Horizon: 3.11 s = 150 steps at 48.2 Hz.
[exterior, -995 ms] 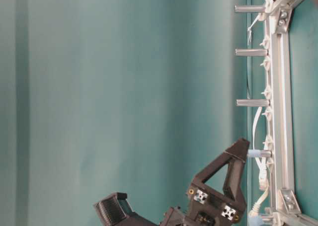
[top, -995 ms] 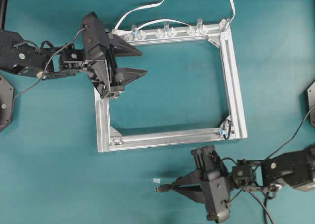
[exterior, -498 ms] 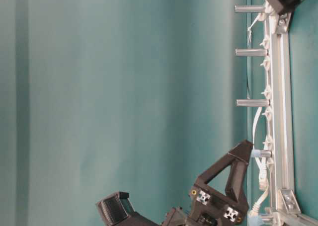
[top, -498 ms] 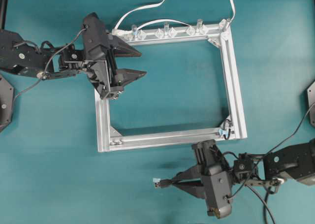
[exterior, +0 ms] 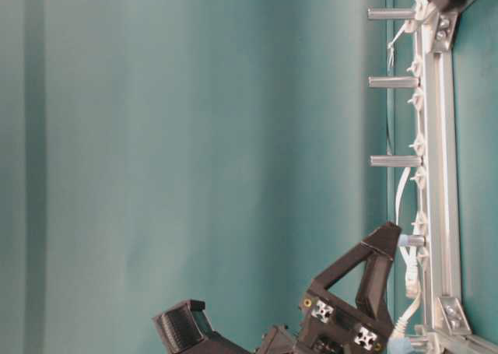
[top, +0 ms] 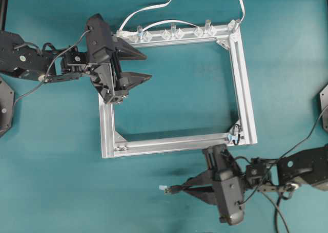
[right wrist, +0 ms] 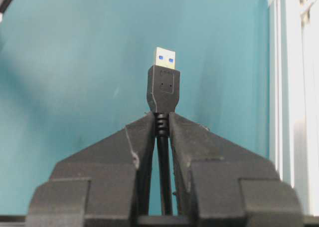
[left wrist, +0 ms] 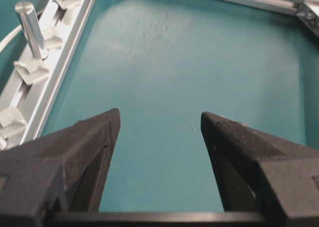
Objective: Insert the wire through the string loop located on the right side.
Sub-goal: 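Lift the cable and carry it right toward the frame's bottom-right corner, then push the USB plug leftward through the black zip-tie loop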
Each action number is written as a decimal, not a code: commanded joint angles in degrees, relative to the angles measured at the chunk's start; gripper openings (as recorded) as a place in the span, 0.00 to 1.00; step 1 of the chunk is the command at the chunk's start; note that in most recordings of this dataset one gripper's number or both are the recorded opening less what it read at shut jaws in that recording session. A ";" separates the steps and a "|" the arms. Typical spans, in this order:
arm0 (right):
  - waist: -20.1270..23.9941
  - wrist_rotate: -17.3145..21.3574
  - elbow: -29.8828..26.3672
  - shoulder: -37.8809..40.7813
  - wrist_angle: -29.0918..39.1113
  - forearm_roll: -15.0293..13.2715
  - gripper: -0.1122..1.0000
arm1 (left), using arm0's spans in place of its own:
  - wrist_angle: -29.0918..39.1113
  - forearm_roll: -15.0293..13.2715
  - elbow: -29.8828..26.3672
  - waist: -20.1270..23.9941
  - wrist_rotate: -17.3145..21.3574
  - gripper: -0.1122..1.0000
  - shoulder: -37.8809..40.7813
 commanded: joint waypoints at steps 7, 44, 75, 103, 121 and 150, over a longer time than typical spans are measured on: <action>0.35 0.09 3.08 -5.27 2.11 0.09 0.23 | 0.18 0.18 -0.35 -0.26 -0.18 0.71 -0.62; 2.20 0.09 22.50 -24.17 6.15 0.18 0.23 | 2.11 0.26 2.29 -0.09 0.26 0.71 -0.53; 2.20 0.09 32.87 -37.00 7.91 0.18 0.23 | 3.96 0.35 2.20 -0.18 0.35 0.71 -0.53; -0.26 0.09 38.23 -43.24 5.80 0.18 0.23 | 3.96 0.26 2.20 -0.26 0.26 0.71 -0.53; -6.33 -0.09 39.20 -43.33 5.62 0.00 0.23 | 3.96 0.35 2.37 -0.35 0.26 0.71 -0.53; -6.86 -0.18 39.29 -43.51 5.62 -0.09 0.23 | 4.04 0.35 2.55 -0.35 0.26 0.71 -0.53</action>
